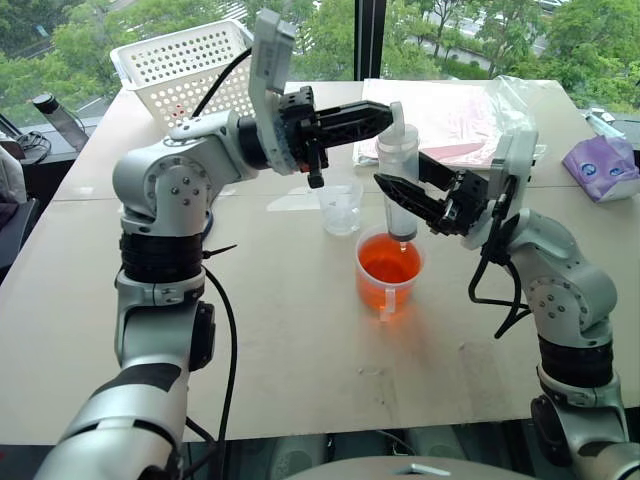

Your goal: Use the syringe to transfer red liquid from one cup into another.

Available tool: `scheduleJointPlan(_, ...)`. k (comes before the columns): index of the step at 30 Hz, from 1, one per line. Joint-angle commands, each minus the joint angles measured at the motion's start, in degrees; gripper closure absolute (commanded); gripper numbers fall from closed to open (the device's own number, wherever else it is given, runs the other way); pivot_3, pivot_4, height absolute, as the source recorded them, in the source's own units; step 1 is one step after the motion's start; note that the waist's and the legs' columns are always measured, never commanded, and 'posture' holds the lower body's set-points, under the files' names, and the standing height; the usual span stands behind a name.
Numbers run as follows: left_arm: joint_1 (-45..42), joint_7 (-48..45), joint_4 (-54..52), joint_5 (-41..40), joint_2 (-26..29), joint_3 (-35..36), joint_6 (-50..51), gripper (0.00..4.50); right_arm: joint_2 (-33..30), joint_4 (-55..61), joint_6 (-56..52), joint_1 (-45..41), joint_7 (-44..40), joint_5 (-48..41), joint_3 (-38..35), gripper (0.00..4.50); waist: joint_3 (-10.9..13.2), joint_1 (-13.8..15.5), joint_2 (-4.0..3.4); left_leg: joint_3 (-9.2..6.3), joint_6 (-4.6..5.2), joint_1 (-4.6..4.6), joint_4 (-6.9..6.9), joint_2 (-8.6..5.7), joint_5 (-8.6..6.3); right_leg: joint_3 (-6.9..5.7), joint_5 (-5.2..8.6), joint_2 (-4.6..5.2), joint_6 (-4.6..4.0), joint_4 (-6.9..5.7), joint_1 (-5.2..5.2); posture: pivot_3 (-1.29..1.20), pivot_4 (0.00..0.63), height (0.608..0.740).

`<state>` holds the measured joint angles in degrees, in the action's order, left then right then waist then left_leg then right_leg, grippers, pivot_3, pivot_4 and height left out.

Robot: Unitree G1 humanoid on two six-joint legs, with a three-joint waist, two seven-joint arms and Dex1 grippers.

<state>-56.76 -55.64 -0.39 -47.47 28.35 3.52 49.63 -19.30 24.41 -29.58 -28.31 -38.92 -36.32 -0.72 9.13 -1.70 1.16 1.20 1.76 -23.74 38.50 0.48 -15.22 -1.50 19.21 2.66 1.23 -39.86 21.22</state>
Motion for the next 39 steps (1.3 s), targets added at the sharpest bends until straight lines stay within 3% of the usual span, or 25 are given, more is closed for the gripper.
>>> scheduleJointPlan(1, -2.20, 0.40, -1.00, -0.53, -0.97, 0.07, -0.13, 4.43, -0.65, 1.47, 1.81, -0.75, -1.88, 0.70, 1.91, 2.97, 0.00, -0.01, 0.00, 0.00, 0.00, 0.00, 0.00, 0.00, 0.00, 0.00, 0.00, 0.00, 0.00, 0.00, 0.00, 0.00, 0.150, 0.740)
scheduleJointPlan(18, -3.25, 0.85, 0.07, -0.46, -2.30, 0.34, 0.77, 4.43, -0.08, 1.78, 1.65, -0.63, -0.94, 0.58, 2.34, 2.97, 0.00, 0.25, 0.00, 0.00, 0.00, 0.00, 0.00, 0.00, 0.00, 0.00, 0.00, 0.00, 0.00, 0.01, 0.00, 0.00, 0.150, 0.740)
scheduleJointPlan(19, -3.33, 0.69, 0.01, -0.42, -2.25, 0.31, 0.84, 3.89, -0.10, 1.75, 1.64, -0.66, -0.91, 0.57, 2.33, 2.97, 0.00, 0.29, 0.00, 0.00, 0.00, 0.00, 0.00, 0.00, 0.00, 0.00, 0.00, 0.00, 0.00, 0.00, 0.00, 0.00, 0.150, 0.740)
scheduleJointPlan(22, -3.16, 1.02, -0.57, 0.87, -2.40, -0.14, -0.22, 2.87, -0.20, 1.68, 1.76, -0.54, -0.84, 0.61, 2.38, 2.97, 0.00, 0.34, 0.00, 0.00, 0.00, 0.00, 0.00, 0.00, 0.00, 0.00, 0.00, 0.00, 0.00, 0.00, 0.00, 0.00, 0.150, 0.740)
scheduleJointPlan(26, -3.42, 1.13, -0.38, 0.33, -3.07, 0.49, 0.15, 2.87, -0.22, 1.59, 1.81, -0.48, -0.80, 0.62, 2.36, 2.97, 0.00, 0.69, 0.01, 0.00, 0.00, 0.00, 0.00, 0.00, 0.00, 0.00, 0.00, 0.00, 0.00, 0.00, 0.00, 0.00, 0.150, 0.740)
scheduleJointPlan(29, -3.26, 0.62, -0.56, 0.05, -3.14, 0.71, 0.22, 3.70, -0.23, 1.51, 1.89, -0.45, -0.78, 0.63, 2.23, 2.97, 0.00, 0.86, 0.01, 0.00, 0.00, 0.00, 0.01, 0.00, 0.00, 0.00, 0.00, 0.00, 0.00, 0.01, 0.00, 0.00, 0.150, 0.740)
scheduleJointPlan(31, -3.00, 0.06, -1.02, -0.07, -3.03, 0.63, 0.33, 4.47, -0.26, 1.55, 1.91, -0.34, -0.76, 0.64, 2.27, 2.97, 0.00, 0.87, 0.01, 0.00, 0.00, -0.01, 0.01, 0.00, 0.00, 0.00, 0.00, 0.00, 0.00, 0.00, -0.01, 0.00, 0.150, 0.740)
scheduleJointPlan(39, -3.15, -0.52, -1.25, 1.31, -3.36, -0.63, -0.08, 4.47, -0.19, 2.03, 0.90, 0.01, -0.55, -0.37, 2.25, 2.97, 0.00, 0.88, 0.01, 0.00, 0.00, -0.01, 0.02, 0.00, 0.00, 0.00, 0.00, 0.00, 0.00, 0.00, 0.00, 0.00, 0.150, 0.740)
